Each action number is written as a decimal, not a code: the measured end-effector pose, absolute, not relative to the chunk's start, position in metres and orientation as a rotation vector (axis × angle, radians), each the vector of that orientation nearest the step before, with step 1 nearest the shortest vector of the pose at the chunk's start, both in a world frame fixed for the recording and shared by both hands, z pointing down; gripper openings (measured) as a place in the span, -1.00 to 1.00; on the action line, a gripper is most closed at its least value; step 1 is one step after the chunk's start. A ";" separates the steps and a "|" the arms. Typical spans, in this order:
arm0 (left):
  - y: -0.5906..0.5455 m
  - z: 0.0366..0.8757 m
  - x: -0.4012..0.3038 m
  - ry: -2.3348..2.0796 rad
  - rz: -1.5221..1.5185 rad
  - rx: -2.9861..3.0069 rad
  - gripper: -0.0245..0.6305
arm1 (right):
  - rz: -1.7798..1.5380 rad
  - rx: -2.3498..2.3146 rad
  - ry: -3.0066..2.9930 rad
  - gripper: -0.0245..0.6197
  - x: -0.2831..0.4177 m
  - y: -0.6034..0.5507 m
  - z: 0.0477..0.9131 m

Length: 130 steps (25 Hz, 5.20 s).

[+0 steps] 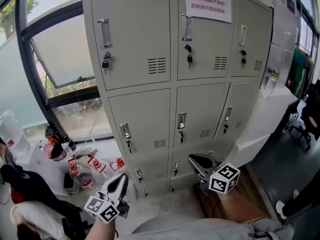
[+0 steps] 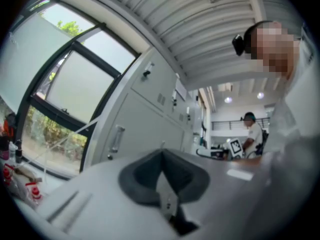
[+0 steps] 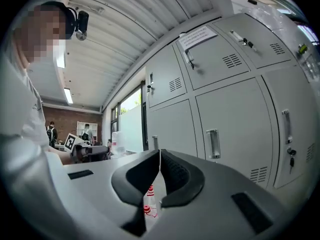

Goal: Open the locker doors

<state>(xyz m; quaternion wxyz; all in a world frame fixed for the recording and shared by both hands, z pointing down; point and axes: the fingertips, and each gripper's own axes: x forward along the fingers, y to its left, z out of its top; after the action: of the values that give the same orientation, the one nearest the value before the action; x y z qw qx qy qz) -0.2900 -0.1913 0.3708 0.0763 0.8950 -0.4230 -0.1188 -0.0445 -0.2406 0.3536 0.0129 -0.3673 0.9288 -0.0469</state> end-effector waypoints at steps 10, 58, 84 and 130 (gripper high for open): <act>-0.259 0.289 -0.295 -1.437 -0.439 2.685 -0.91 | 0.094 -0.969 2.980 -0.90 -0.098 -0.328 0.264; -0.271 0.045 -0.411 -1.561 -0.556 2.913 -0.91 | 0.361 -1.178 2.814 -0.48 -0.341 -0.403 -0.058; -0.155 0.076 -0.133 -1.938 -0.539 2.701 -0.91 | 0.167 -0.202 2.972 -0.54 -0.050 -0.236 -0.058; -0.179 0.354 -0.043 -1.496 -0.353 2.598 -0.91 | -0.118 -0.896 3.005 -0.76 0.122 -0.236 0.355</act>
<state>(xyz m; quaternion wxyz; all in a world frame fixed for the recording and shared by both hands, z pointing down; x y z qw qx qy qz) -0.0435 -0.1791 0.3539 0.0616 0.8590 -0.4946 -0.1168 0.1220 -0.2356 0.3547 0.0017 -0.2854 0.9577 -0.0375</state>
